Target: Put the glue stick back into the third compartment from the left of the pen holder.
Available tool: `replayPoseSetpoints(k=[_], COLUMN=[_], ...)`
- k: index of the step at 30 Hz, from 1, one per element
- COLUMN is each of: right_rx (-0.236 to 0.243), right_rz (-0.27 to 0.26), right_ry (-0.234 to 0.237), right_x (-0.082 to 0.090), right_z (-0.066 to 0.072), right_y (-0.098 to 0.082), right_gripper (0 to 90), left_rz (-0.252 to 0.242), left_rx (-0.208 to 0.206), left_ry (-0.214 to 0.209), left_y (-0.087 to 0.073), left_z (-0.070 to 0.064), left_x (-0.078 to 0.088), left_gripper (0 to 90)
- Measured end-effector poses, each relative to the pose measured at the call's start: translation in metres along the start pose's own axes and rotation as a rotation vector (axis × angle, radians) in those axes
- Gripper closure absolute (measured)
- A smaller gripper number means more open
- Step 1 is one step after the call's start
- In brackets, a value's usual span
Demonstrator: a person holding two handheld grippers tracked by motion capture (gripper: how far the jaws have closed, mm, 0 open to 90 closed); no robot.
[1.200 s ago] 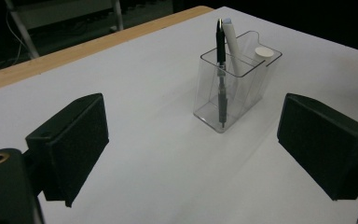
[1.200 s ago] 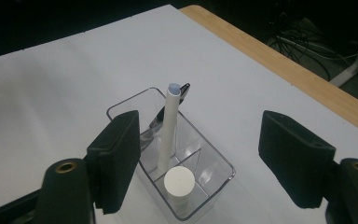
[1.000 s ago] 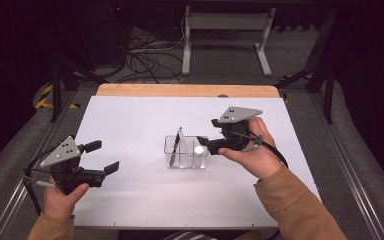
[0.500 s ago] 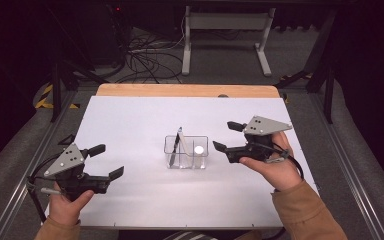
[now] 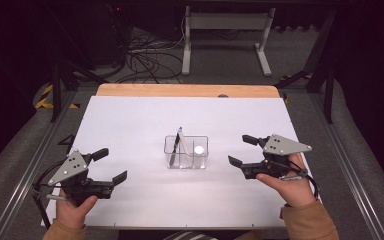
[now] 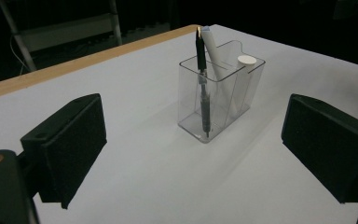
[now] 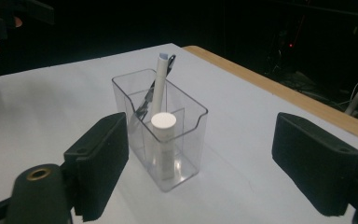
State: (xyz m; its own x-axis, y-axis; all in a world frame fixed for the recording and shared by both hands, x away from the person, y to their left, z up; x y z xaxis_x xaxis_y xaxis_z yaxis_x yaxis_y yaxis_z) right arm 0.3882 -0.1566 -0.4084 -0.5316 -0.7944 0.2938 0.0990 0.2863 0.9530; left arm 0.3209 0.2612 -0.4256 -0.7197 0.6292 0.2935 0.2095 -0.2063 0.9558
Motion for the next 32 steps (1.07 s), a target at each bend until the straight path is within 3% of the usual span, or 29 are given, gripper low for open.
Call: replayPoseSetpoints(k=[11, 21, 28, 32], right_rx=[-0.018, -0.07, -0.08, -0.088], right_rz=[0.034, 0.084, 0.103, 0.079], right_ry=[0.01, -0.019, -0.034, -0.059], right_x=[0.009, 0.009, 0.003, 0.005], right_z=[-0.001, 0.001, -0.001, -0.005], right_y=[-0.041, -0.08, -0.087, -0.085], right_gripper=[18.8, 19.8, 20.4, 20.8], left_rz=[-0.014, -0.028, -0.043, -0.042], left_rx=[-0.011, -0.03, -0.019, 0.004], left_ry=[0.018, 0.035, 0.033, 0.032], left_y=[-0.01, -0.018, -0.024, -0.027], left_z=[0.0, 0.001, 0.003, 0.007], left_x=[-0.003, -0.004, -0.004, -0.005], left_gripper=[6.7, 6.1, 4.4, 4.4])
Point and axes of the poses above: each handheld gripper's, and its own axes: x roughly backward along the jaws, y roughly out of its top, z roughly to its left, the point moved 5 cm from there along -x, roughly forward along the jaws, and after that the axes turned 2 degrees about y, right-handed, at the moved point
